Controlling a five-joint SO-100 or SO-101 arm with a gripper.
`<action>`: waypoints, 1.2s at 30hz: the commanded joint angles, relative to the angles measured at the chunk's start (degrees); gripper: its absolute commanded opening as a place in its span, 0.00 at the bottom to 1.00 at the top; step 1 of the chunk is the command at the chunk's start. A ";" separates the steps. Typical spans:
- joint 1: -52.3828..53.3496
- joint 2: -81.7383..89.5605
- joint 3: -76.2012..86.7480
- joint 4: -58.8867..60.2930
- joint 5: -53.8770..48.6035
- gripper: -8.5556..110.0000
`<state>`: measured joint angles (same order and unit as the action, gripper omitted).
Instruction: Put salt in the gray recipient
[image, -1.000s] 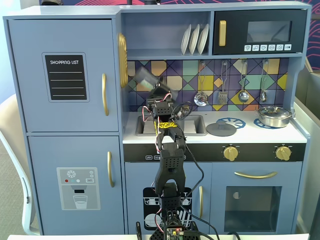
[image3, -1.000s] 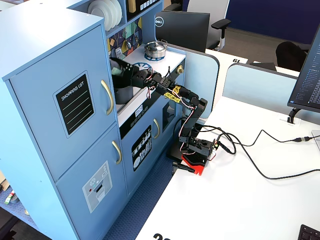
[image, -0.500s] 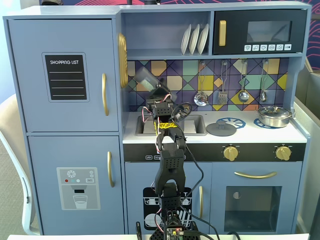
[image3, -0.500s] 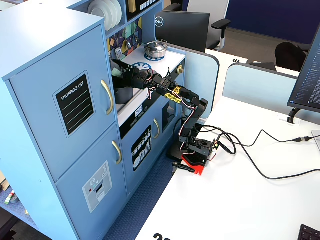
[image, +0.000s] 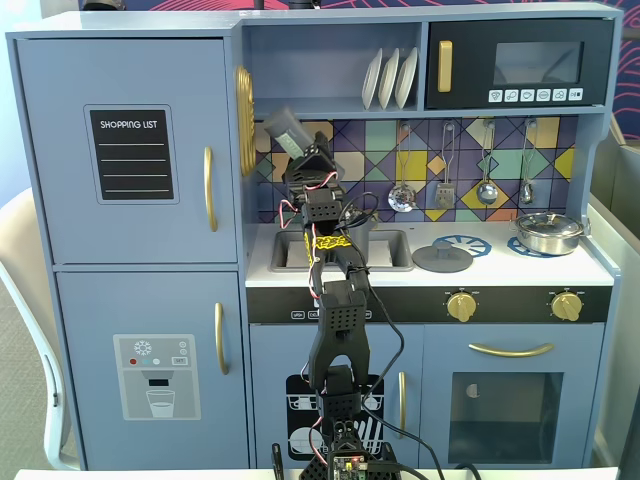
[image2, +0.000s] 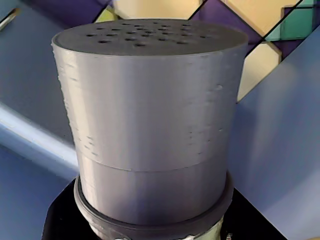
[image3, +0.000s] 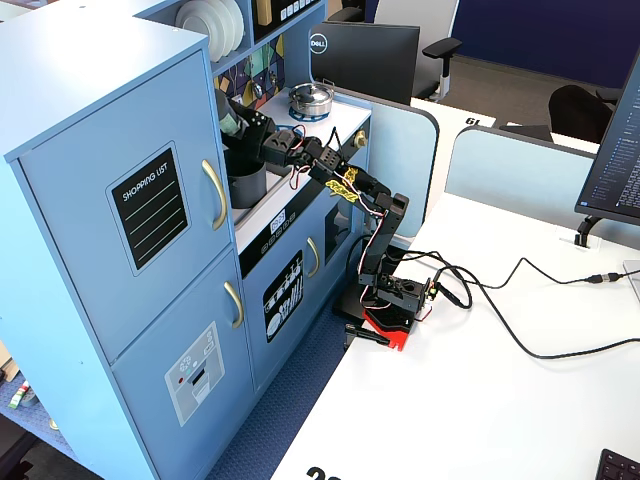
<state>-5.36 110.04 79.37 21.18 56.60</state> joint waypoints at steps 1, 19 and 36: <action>2.90 4.31 4.22 -0.79 0.35 0.07; 0.44 4.31 5.89 -3.34 -1.76 0.07; -1.05 -0.97 -0.62 -3.87 -3.16 0.07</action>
<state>-8.26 106.08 78.40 18.54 53.79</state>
